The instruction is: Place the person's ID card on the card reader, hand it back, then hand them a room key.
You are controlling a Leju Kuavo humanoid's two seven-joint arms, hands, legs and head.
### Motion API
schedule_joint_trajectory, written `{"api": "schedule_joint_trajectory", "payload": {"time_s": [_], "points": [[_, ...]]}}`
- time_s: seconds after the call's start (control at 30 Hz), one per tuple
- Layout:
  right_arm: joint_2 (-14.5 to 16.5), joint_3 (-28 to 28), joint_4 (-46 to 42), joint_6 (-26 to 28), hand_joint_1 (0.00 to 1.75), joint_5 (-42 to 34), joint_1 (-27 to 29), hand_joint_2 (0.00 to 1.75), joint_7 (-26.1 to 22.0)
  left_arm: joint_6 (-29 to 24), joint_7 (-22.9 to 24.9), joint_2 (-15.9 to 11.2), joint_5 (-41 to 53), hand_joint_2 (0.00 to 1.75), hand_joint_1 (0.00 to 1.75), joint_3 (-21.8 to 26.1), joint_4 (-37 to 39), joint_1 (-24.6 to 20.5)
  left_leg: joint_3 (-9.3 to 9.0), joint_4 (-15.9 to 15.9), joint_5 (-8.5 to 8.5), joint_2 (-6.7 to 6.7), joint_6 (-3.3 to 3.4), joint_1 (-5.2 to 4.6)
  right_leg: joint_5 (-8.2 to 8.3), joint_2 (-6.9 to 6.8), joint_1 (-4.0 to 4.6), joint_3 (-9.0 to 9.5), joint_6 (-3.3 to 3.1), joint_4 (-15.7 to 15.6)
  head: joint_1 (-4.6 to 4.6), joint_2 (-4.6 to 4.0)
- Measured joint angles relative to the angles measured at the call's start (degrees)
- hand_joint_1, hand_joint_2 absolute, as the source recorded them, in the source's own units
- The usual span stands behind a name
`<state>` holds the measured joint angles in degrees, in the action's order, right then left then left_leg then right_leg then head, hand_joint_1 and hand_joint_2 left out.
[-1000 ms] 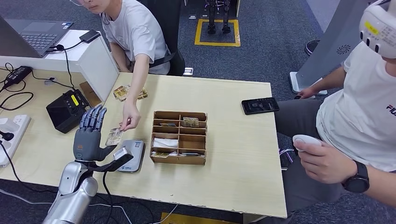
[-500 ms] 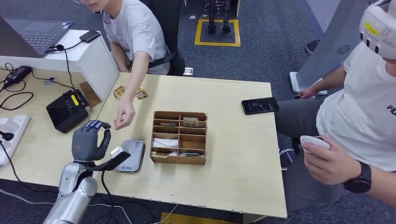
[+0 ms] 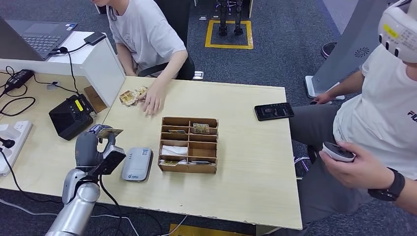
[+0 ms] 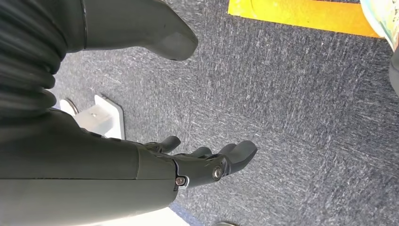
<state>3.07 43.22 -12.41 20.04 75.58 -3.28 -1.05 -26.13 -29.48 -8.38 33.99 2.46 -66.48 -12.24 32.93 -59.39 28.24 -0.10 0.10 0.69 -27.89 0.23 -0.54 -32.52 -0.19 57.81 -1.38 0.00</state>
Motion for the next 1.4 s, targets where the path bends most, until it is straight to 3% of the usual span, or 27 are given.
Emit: {"api": "schedule_joint_trajectory", "payload": {"time_s": [0.2, 0.5, 0.97, 1.4], "points": [[0.20, 1.06, 0.00, 0.03, 0.00, -0.13, 0.04, 1.75, 0.02, 15.06, 6.52, 0.49, -9.87, 1.75, 1.75, 0.88, -0.08, -0.29, 0.00, 0.00, 0.00, 0.00, 0.00, 0.01, 0.00, 0.01, 0.00, 0.00, 0.00, 0.00, 0.00, 0.00], [0.27, 2.01, 0.01, 0.10, 0.00, 0.16, 0.11, 1.75, 0.20, 24.35, 9.87, 0.42, -17.10, 1.75, 1.75, 1.37, -0.11, 0.07, 0.01, 0.00, 0.00, 0.00, 0.00, 0.00, 0.00, 0.01, 0.00, 0.00, 0.00, 0.00, 0.00, 0.00], [0.30, 2.57, 0.00, 0.18, 0.00, 0.18, 0.17, 1.75, 0.20, 25.76, 10.51, 0.01, -18.36, 1.75, 1.75, 1.95, -0.12, 0.47, 0.01, 0.00, 0.00, 0.00, 0.00, 0.00, 0.00, -0.01, 0.00, 0.00, 0.00, 0.01, 0.01, 0.00], [0.35, 3.38, 0.02, 0.35, 0.00, 0.33, 0.24, 1.75, 0.08, 34.88, 15.43, -2.80, -25.46, 1.75, 1.75, 1.94, -0.65, 3.53, 0.01, 0.01, 0.00, 0.02, 0.00, 0.01, -0.01, 0.02, 0.01, -0.01, 0.00, 0.01, -0.01, 0.00]]}}
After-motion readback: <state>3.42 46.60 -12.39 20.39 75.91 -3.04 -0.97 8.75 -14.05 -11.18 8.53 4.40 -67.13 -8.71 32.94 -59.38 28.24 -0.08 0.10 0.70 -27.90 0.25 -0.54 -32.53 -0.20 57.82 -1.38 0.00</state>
